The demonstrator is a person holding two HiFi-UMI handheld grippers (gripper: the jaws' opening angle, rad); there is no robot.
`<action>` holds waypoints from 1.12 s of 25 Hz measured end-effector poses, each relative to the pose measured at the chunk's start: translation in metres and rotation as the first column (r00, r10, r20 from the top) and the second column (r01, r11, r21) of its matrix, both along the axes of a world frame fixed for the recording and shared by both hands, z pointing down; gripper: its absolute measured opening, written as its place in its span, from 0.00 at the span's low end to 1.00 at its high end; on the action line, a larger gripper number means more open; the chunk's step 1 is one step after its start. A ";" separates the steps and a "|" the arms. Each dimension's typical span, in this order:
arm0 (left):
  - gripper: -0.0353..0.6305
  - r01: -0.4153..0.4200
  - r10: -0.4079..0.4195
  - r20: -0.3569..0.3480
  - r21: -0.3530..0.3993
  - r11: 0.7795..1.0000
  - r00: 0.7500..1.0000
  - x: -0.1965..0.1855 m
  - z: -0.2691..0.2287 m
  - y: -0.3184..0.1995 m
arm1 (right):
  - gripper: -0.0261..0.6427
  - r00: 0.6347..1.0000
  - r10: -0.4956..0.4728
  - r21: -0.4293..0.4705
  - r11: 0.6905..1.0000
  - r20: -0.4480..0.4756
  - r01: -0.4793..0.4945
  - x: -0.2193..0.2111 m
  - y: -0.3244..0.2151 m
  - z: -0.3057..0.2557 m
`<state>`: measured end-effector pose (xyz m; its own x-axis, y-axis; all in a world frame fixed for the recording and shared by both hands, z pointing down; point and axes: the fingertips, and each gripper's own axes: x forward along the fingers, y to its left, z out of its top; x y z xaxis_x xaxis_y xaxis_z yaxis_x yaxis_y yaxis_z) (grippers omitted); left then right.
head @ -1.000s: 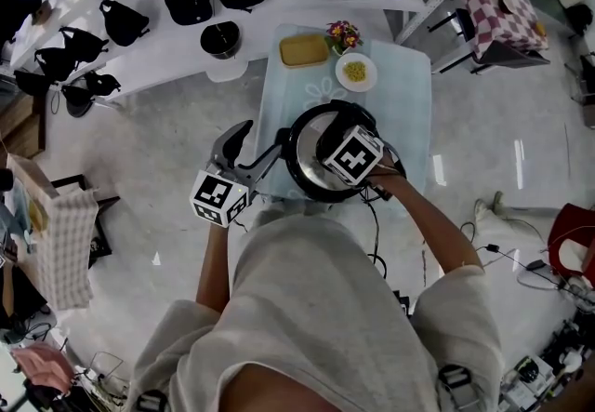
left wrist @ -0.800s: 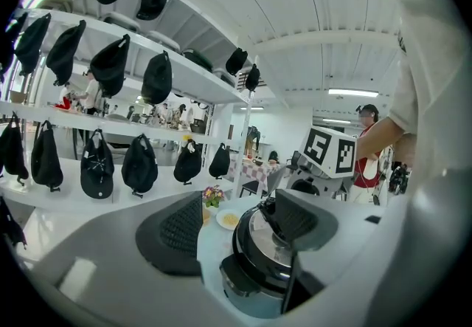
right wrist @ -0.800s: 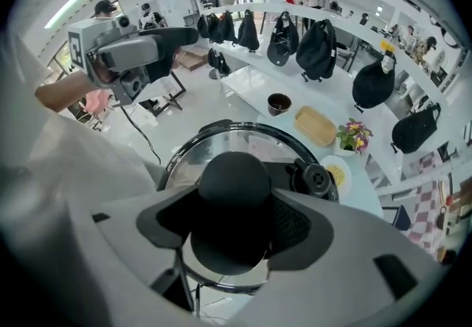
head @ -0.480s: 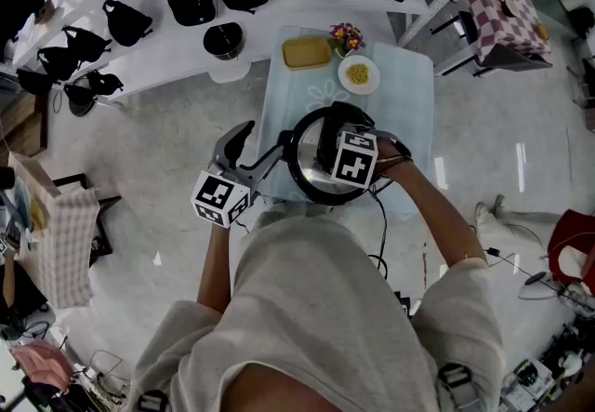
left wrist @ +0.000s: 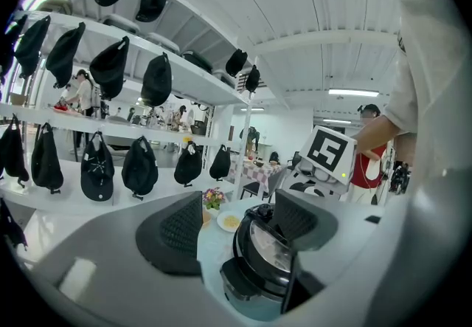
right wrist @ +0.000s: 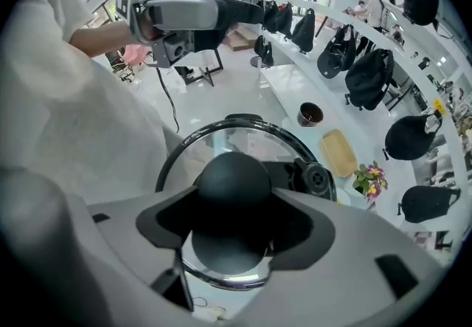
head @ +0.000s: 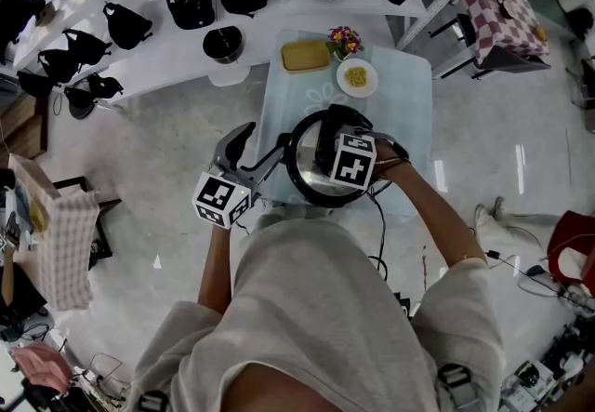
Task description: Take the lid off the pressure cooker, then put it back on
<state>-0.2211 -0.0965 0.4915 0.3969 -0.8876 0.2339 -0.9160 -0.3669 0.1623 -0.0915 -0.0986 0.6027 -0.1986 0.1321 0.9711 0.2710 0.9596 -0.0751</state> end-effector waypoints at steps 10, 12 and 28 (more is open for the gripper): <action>0.51 -0.020 0.020 0.001 0.008 1.000 1.000 0.007 -0.002 -0.001 | 0.47 0.995 0.067 0.040 0.997 0.068 -0.069 0.009 0.000 -0.020; 0.51 -0.026 0.026 0.000 0.004 1.000 1.000 0.009 0.000 0.000 | 0.47 0.990 0.105 0.031 0.994 0.096 -0.108 0.012 0.001 -0.028; 0.41 -0.051 0.051 0.022 0.014 0.999 0.998 0.027 -0.008 -0.019 | 0.28 0.518 0.608 -0.119 0.710 0.602 -0.694 0.064 -0.054 -0.094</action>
<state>-0.1945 -0.1152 0.4836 0.4364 -0.8698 0.2301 -0.8995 -0.4152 0.1365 -0.0279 -0.1522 0.5090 -0.6799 -0.3725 0.6316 -0.4880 0.8728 -0.0106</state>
